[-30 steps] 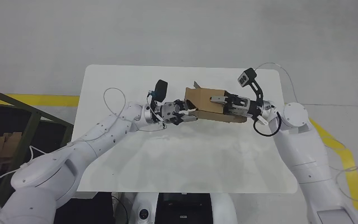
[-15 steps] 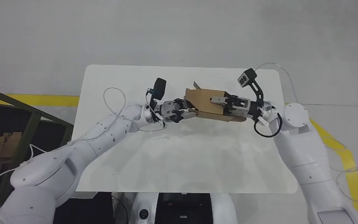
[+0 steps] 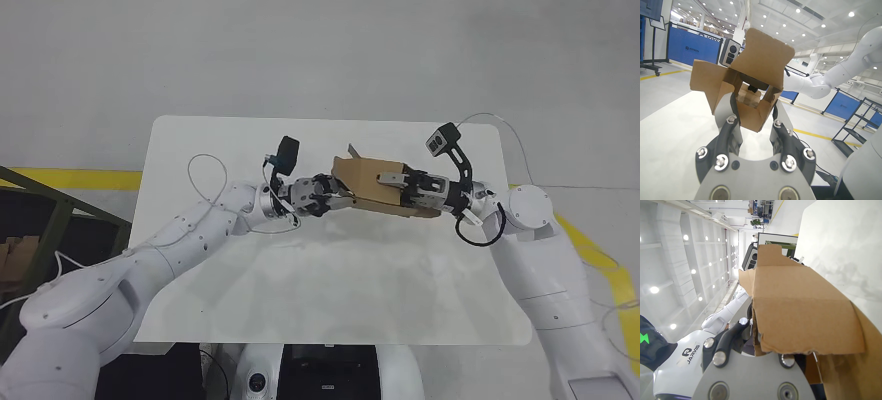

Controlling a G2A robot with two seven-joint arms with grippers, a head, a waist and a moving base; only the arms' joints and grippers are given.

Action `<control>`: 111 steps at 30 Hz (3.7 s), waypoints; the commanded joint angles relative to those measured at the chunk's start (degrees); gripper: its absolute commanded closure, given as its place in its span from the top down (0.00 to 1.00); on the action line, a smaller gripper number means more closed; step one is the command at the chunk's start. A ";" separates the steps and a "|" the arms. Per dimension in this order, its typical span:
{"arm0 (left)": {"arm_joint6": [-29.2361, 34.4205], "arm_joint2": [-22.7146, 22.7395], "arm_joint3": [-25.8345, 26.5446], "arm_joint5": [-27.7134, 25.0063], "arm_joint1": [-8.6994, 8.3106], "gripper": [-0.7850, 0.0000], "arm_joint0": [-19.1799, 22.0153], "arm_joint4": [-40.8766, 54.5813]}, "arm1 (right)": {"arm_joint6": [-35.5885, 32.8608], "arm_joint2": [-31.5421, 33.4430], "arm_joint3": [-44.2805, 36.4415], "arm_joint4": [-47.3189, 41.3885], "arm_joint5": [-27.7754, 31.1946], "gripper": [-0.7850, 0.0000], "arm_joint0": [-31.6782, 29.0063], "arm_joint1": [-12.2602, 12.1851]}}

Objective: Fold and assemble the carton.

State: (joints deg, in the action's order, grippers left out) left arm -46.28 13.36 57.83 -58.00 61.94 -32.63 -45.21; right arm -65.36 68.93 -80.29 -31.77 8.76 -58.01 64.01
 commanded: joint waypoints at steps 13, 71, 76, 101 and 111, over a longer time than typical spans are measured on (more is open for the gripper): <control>0.00 -3.16 -1.07 0.00 0.35 0.40 1.45 6.60 | -0.21 0.29 -0.49 -0.24 0.06 0.00 -0.36 -0.16; 0.00 -3.62 8.59 0.00 -4.95 1.00 -0.96 9.53 | -3.60 0.05 1.87 -3.09 0.38 0.00 0.77 -0.16; 0.00 -3.62 8.09 0.00 -5.46 1.00 0.79 7.35 | -7.70 -0.19 1.67 -2.03 0.00 0.00 1.75 -0.41; 2.84 5.02 9.80 1.37 -8.83 1.00 -6.29 -0.31 | -14.44 1.74 5.10 2.45 1.09 0.00 5.17 -1.53; 11.01 7.91 14.84 3.37 -8.80 1.00 -9.81 -6.92 | -18.99 -1.64 10.02 1.06 3.76 0.00 10.28 -0.88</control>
State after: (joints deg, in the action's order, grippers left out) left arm -35.95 21.02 72.42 -55.09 52.93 -42.22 -51.84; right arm -84.05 67.79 -70.64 -30.23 12.23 -48.12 63.00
